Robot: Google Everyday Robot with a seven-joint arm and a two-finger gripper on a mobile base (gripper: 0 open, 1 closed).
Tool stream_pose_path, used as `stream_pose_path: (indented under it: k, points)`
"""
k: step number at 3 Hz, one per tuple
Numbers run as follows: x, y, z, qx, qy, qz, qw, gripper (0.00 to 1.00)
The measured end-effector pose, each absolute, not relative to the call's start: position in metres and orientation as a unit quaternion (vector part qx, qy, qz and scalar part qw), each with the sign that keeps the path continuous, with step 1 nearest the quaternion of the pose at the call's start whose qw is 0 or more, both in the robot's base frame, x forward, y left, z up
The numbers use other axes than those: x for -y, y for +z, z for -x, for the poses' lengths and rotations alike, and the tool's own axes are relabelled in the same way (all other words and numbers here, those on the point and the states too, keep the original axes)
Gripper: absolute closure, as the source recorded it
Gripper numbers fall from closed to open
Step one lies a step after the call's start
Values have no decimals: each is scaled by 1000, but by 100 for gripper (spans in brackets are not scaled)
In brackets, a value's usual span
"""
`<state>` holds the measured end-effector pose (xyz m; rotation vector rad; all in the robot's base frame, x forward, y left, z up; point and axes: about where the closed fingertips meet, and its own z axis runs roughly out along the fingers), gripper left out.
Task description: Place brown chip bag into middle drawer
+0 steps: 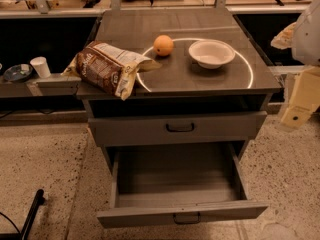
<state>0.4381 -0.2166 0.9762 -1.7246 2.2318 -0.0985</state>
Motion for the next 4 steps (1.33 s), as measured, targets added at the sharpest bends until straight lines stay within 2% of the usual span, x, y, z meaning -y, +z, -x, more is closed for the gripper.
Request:
stream_pose_path:
  k: [2,4]
  points:
    - [192,966,-462,-756,-18,631,172,0]
    - [86,952,-542,-685,-21,700,198,0]
